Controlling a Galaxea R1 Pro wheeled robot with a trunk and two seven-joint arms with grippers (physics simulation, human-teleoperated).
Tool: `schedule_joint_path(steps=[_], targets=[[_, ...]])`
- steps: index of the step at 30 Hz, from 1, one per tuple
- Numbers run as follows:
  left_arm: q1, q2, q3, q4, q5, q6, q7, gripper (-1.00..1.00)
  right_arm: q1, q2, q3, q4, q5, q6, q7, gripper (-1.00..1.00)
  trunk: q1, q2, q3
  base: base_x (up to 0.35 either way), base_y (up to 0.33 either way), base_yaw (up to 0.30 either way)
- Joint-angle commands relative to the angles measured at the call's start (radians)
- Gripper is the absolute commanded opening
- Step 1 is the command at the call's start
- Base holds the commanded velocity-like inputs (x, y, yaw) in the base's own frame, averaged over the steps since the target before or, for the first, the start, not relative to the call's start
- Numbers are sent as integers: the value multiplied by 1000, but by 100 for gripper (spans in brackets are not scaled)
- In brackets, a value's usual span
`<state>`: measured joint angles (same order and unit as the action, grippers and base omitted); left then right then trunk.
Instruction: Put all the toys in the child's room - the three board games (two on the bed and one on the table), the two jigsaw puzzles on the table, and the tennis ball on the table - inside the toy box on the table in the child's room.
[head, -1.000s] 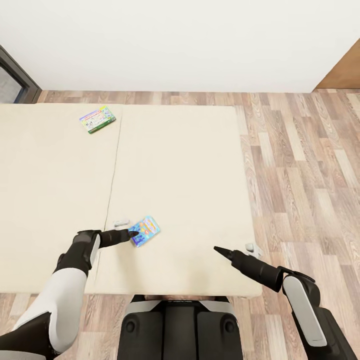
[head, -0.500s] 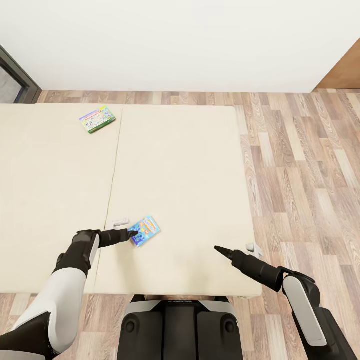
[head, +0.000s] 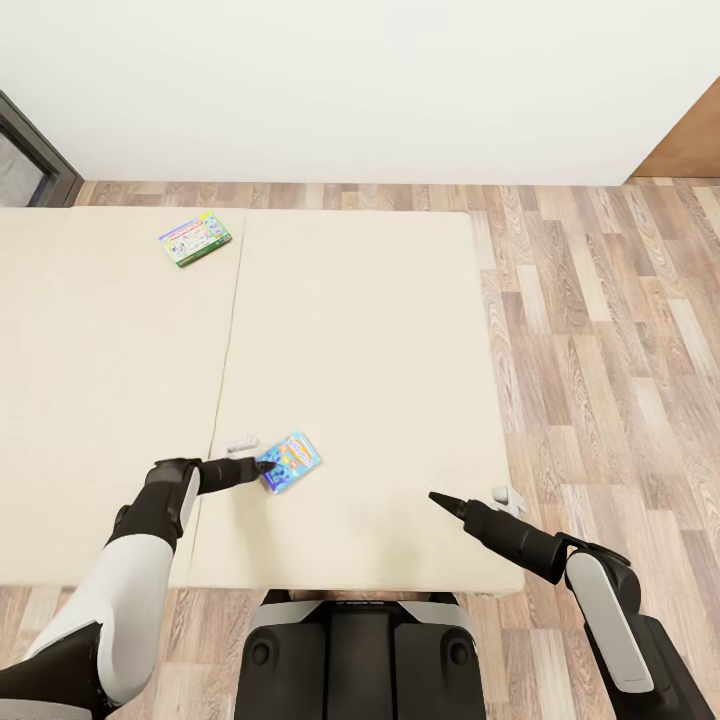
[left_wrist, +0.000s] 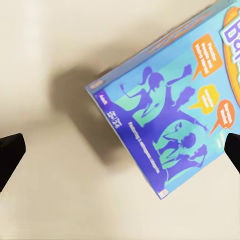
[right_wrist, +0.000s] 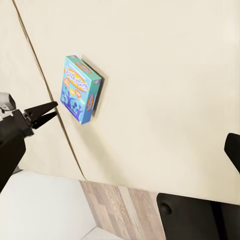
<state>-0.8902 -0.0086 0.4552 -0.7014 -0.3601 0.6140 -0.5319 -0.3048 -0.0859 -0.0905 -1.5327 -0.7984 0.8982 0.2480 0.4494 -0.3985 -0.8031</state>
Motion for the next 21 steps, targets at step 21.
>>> schedule_joint_path(steps=[21], targets=[[-12, -14, -22, 6, -16, 7, 137, 100, 0, 2, 1, 0, 7, 4, 7, 100, 1, -2, -1, 0, 0, 0]])
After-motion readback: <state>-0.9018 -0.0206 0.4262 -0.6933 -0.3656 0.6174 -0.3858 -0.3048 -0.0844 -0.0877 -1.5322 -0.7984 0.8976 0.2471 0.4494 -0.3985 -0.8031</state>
